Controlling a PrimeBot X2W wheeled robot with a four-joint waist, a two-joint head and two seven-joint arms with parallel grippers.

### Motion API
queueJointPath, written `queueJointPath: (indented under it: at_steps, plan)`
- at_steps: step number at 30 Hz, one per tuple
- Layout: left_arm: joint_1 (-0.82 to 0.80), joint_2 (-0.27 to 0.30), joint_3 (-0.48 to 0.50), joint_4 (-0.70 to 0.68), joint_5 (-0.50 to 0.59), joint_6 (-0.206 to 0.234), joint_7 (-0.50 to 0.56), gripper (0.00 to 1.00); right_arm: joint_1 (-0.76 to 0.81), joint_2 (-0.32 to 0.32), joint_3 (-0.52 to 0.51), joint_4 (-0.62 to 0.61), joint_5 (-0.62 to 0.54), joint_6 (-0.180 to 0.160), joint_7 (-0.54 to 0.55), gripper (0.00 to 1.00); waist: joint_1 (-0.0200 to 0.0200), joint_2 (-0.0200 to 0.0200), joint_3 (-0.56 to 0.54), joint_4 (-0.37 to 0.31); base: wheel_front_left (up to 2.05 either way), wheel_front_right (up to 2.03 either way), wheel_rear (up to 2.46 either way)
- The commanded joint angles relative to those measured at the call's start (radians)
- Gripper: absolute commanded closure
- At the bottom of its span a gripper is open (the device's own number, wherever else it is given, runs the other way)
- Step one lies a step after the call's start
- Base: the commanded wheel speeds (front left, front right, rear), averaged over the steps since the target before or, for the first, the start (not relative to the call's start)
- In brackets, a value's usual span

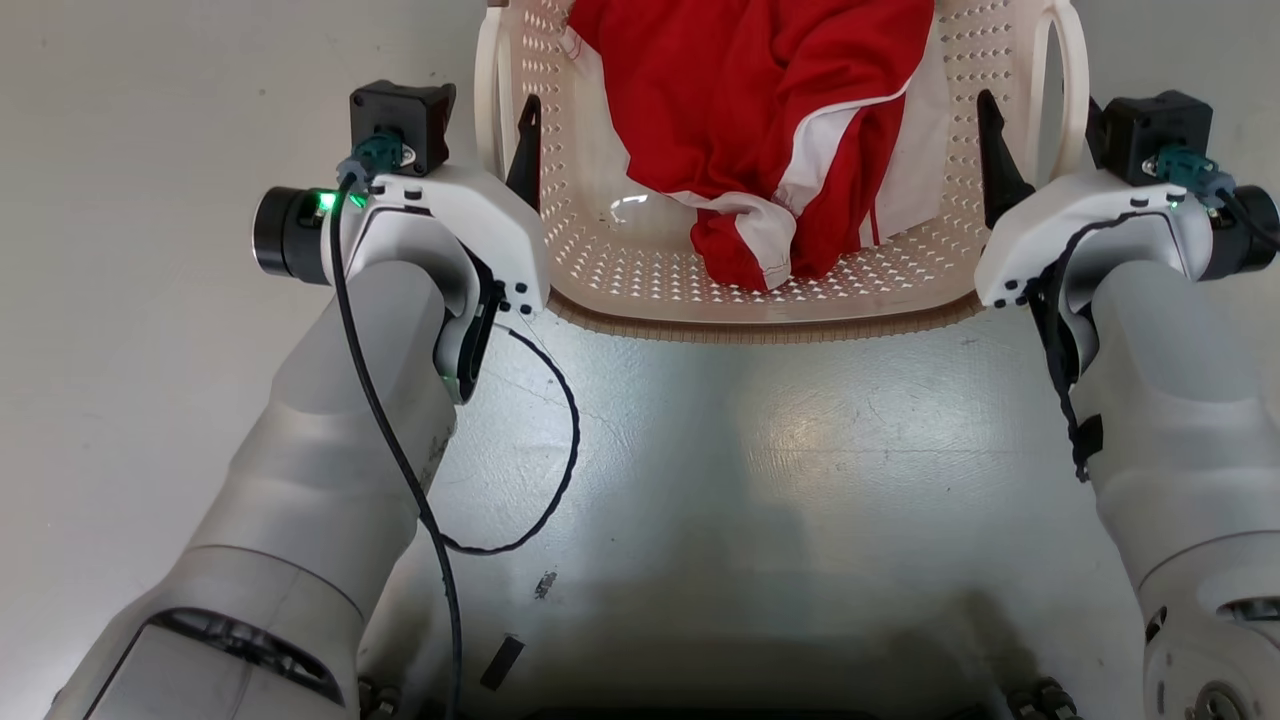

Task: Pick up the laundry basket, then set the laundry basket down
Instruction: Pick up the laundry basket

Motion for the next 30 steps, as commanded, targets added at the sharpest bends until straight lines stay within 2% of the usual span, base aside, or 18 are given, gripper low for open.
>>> queueJointPath:
  at_steps: [1,30]
  plan:
    - [-0.008,0.022,0.005,0.001,-0.007,0.006,-0.005,0.00,0.006,0.019,0.014,0.001,-0.004,0.006,-0.013,0.00,0.0000,0.0000,0.003,0.001,0.00,0.00,0.00]
    - [-0.090,0.022,-0.182,0.078,-0.140,0.025,0.054,0.00,-0.053,0.019,0.012,0.117,-0.004,0.006,-0.011,0.00,0.0000,0.0000,0.008,-0.008,0.00,0.00,0.00]
